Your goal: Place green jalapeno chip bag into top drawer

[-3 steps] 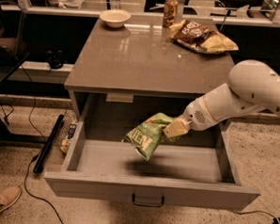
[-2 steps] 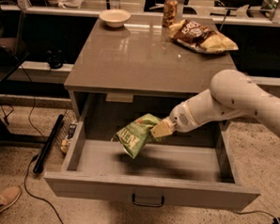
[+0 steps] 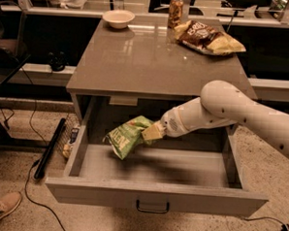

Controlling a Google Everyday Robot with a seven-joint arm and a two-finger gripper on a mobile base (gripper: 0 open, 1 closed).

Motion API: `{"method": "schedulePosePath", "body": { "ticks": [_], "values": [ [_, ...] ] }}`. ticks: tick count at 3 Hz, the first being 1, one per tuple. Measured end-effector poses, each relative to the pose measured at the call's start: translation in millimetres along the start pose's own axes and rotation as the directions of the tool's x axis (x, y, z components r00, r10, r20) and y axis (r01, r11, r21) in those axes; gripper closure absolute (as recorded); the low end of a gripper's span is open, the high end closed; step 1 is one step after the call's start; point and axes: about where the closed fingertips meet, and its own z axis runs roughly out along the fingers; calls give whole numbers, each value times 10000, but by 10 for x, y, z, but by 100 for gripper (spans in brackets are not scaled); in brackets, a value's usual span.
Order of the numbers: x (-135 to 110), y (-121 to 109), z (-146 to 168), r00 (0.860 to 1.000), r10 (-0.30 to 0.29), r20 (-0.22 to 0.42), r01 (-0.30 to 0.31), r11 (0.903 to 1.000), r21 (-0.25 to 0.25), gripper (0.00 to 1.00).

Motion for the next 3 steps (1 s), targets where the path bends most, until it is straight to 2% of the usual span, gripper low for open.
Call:
{"method": "schedulePosePath", "body": {
  "ticks": [2, 3],
  "values": [
    [-86, 60, 197, 9995, -278, 132, 275, 9994, 200, 15],
    [-18, -27, 73, 9996, -198, 191, 188, 9986, 493, 0]
  ]
}}
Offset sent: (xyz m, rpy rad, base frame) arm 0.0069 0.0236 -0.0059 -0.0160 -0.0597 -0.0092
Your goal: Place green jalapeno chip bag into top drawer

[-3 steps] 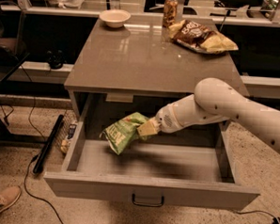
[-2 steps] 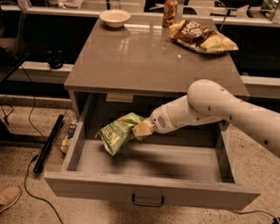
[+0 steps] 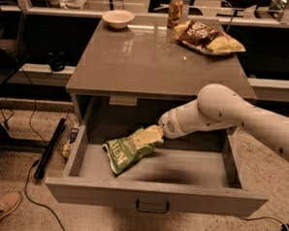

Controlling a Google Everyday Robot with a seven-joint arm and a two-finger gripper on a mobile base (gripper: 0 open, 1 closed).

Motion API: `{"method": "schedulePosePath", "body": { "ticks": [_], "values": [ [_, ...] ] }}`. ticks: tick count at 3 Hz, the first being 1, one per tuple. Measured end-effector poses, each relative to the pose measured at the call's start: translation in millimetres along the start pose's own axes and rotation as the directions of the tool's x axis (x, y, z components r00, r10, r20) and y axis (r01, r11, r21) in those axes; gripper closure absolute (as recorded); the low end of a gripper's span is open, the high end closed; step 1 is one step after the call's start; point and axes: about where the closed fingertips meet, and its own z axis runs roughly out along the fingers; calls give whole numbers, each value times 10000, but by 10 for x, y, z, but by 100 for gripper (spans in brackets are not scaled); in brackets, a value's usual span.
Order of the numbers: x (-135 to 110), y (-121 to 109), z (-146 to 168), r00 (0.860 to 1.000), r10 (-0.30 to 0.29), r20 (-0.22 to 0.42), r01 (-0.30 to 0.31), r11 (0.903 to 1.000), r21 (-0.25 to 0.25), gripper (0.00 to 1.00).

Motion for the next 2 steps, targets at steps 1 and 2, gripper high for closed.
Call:
{"method": "schedulePosePath", "body": {
  "ticks": [1, 2],
  "values": [
    [172, -163, -400, 9997, 233, 114, -240, 9971, 728, 0],
    [367, -237, -959, 9976, 517, 463, -586, 9848, 1635, 0]
  ]
}}
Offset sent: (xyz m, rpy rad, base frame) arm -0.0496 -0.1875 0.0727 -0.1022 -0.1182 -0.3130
